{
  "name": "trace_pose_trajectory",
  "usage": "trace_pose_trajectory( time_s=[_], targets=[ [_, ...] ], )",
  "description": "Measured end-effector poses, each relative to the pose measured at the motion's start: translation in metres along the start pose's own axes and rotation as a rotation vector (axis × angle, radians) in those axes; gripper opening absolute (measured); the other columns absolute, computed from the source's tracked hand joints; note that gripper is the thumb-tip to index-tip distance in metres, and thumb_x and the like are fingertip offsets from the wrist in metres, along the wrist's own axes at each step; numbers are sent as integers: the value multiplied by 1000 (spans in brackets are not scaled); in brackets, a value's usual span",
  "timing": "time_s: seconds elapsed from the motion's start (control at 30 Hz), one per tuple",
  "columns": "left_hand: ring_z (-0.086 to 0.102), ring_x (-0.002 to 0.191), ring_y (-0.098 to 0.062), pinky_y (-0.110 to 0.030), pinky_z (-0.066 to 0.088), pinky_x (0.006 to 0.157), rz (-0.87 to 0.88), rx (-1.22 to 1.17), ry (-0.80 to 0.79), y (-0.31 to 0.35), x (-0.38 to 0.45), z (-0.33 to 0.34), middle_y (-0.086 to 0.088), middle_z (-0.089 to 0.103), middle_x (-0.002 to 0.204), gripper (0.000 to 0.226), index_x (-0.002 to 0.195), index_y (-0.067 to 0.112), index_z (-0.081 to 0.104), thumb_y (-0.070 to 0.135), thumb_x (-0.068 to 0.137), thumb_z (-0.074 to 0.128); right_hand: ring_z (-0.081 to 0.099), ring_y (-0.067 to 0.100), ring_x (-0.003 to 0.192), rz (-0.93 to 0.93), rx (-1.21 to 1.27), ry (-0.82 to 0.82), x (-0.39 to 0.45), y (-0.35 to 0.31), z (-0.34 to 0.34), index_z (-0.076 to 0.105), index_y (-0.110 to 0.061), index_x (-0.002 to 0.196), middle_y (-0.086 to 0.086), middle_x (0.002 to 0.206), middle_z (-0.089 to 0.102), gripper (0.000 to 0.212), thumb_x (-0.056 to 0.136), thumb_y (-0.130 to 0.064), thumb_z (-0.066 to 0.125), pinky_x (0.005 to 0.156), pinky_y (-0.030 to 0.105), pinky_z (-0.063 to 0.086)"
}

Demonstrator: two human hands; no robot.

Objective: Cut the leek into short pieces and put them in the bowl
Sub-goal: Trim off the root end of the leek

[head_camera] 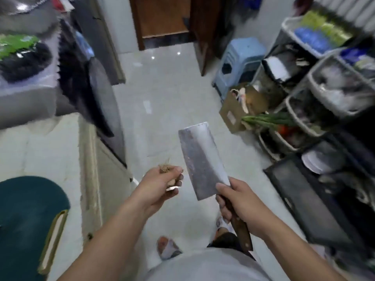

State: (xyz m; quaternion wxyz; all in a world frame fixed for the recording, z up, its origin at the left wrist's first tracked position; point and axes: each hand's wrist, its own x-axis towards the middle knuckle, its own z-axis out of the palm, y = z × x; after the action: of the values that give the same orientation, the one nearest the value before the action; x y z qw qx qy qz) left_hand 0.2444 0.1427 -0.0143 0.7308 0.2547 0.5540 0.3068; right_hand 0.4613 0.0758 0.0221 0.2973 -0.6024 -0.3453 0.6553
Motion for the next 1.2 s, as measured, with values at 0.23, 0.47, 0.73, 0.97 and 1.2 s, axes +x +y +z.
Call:
trace_pose_trajectory(
  time_s=[0.23, 0.47, 0.73, 0.97, 1.2],
  targets=[
    [59, 63, -17, -29, 47, 62, -252, 169, -252, -68, 15, 181, -5, 64, 77, 8, 94, 14, 64, 14, 90, 71, 40, 22, 44, 60, 292, 383, -111, 95, -148, 51, -9, 81, 14, 68, 50, 17, 97, -14, 49, 47, 34, 41],
    [52, 58, -16, -26, 39, 57, -478, 508, -417, -258, -1, 426, -2, 62, 69, 8, 93, 16, 61, 14, 88, 67, 37, 21, 41, 351, 633, 669, -254, 283, -313, 49, -6, 84, 11, 58, 47, 7, 90, -6, 45, 42, 27, 33],
    [52, 59, -18, -28, 36, 54, -623, 871, -595, -464, -43, 685, -8, 63, 77, 5, 84, 12, 56, 10, 87, 54, 41, 19, 42, 429, 991, 1170, -417, 436, -510, 50, -6, 87, 11, 59, 48, 15, 101, -7, 45, 41, 28, 37],
    [62, 78, -27, -31, 62, 67, -603, 811, -511, -575, -28, 782, -16, 56, 93, 9, 102, -2, 57, 5, 96, 58, 40, 21, 43, 399, 1176, 1327, -461, 511, -585, 54, -5, 89, 11, 61, 46, 17, 102, -7, 43, 42, 29, 38],
    [60, 86, -28, -38, 59, 82, -579, 665, -336, -702, 40, 868, -19, 58, 103, 3, 99, 1, 58, 4, 97, 58, 38, 23, 42, 474, 1090, 1203, -443, 621, -673, 56, 0, 86, 15, 54, 46, 19, 98, -5, 43, 44, 31, 35]
  ],
)
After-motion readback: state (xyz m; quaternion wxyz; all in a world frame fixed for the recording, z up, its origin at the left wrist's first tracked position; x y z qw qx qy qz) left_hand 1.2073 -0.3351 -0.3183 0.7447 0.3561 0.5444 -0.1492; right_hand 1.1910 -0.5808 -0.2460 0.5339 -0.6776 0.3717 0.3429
